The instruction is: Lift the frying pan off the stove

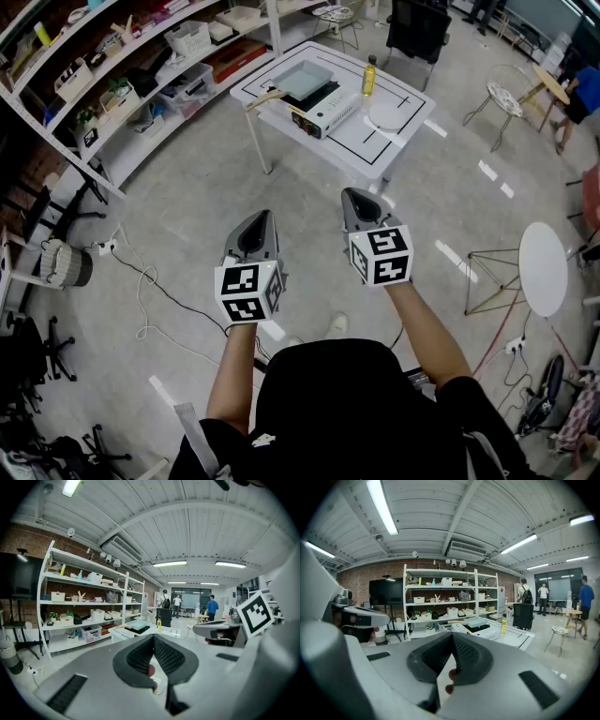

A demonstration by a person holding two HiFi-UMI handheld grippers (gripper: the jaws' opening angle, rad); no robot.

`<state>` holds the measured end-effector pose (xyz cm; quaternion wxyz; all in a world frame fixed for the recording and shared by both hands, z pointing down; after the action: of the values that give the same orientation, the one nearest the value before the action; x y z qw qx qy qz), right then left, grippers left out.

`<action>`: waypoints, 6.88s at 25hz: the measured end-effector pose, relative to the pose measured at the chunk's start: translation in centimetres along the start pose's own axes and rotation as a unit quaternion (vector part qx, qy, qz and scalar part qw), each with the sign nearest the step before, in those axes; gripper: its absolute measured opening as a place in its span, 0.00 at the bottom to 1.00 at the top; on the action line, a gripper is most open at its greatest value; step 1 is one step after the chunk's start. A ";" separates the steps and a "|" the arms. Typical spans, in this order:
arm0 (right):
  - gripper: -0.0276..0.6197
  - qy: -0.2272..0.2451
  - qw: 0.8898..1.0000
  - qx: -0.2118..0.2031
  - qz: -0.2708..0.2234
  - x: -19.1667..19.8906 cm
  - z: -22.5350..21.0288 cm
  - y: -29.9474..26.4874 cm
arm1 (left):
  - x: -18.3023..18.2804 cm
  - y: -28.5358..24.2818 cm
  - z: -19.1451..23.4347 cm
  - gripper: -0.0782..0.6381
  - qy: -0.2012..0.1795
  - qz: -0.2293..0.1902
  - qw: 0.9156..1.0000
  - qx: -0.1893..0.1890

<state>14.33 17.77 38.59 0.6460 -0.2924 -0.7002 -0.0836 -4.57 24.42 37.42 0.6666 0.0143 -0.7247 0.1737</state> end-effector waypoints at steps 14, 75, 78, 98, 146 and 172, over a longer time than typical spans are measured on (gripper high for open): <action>0.05 -0.011 0.999 -0.029 0.008 0.6 -5.3 0.9 | -0.2 -2.9 -5.0 0.12 0.005 -0.003 1.000 -0.018; 0.05 -0.046 0.997 -0.003 0.057 -7.4 -7.7 -33.4 | -4.0 -29.6 20.6 0.12 0.029 0.040 0.999 0.004; 0.05 -0.045 0.997 0.001 0.055 -7.8 -7.1 -34.9 | -4.0 -30.5 22.1 0.12 0.030 0.039 0.999 0.011; 0.05 -0.035 0.997 0.026 0.062 -7.8 -5.3 -39.4 | -2.6 -33.6 25.6 0.12 0.016 0.052 0.996 0.072; 0.05 -0.058 0.992 0.016 0.113 -8.9 -17.8 -53.2 | 1.9 -53.6 25.2 0.33 -0.046 0.257 0.944 0.201; 0.05 -0.078 0.987 0.022 0.137 -7.5 -20.4 -54.9 | 8.1 -57.4 23.4 0.37 -0.192 0.393 0.868 0.235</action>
<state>3.31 -39.35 48.89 0.6011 -0.3770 -0.7032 0.0446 -13.53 -34.12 57.43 0.3679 -0.0827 -0.7219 0.5803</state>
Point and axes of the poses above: the fingertips, and each gripper's own axes: y backward along the fingers, z to its left, x out of its underside, the point moved 6 cm from there along y, backward along the fingers, and after that the axes turned 9 degrees about -y, right-handed, at the moved point
